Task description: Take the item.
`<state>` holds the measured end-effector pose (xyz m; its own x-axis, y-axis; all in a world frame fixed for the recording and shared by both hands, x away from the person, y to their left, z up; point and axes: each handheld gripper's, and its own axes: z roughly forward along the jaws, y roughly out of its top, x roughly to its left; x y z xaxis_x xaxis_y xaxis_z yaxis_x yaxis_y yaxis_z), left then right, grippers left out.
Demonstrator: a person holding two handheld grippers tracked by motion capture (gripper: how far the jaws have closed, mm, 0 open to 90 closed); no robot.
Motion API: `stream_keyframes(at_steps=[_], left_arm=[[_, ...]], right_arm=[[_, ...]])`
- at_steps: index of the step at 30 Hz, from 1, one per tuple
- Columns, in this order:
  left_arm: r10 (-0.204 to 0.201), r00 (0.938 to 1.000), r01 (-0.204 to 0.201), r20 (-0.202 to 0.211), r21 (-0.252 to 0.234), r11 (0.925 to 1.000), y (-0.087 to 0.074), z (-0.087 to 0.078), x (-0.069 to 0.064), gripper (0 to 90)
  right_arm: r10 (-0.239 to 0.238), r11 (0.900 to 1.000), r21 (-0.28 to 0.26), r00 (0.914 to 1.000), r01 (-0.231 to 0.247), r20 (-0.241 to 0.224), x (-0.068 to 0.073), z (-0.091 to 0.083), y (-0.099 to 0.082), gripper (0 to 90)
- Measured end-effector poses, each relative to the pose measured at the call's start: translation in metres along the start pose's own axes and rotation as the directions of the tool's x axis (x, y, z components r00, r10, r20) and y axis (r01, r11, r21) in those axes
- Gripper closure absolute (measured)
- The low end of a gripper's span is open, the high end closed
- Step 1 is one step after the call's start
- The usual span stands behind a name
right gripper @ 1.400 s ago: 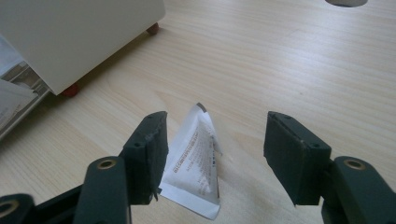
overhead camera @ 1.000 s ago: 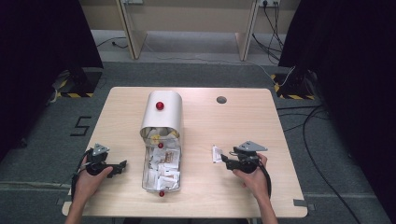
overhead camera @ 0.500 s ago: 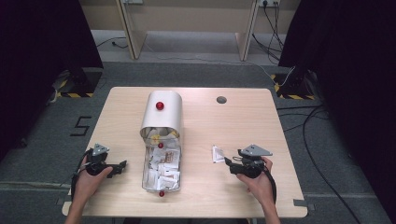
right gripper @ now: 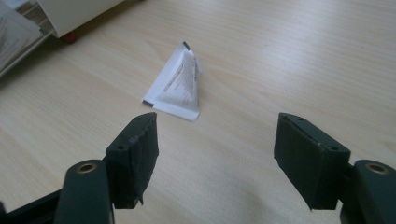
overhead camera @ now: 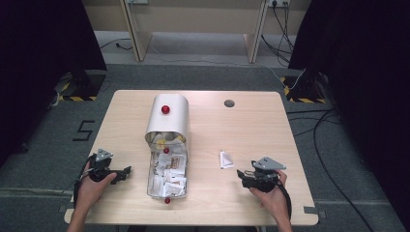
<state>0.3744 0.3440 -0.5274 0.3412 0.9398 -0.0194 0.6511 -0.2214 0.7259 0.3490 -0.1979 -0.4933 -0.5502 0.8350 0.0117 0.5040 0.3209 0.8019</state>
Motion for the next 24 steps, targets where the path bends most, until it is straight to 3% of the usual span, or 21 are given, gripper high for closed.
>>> stream_keyframes(at_steps=[10,24], left_arm=[[0.0,1.0,0.0,0.0,0.0,1.0,0.0,0.0,0.0,0.0],[0.0,1.0,0.0,0.0,0.0,1.0,0.0,0.0,0.0,0.0]], right_arm=[[0.011,0.9999,0.011,0.9996,-0.011,0.027,0.001,-0.008,-0.014,21.5],[0.01,0.9986,0.052,0.9994,-0.012,0.034,0.005,-0.019,-0.034,19.3]])
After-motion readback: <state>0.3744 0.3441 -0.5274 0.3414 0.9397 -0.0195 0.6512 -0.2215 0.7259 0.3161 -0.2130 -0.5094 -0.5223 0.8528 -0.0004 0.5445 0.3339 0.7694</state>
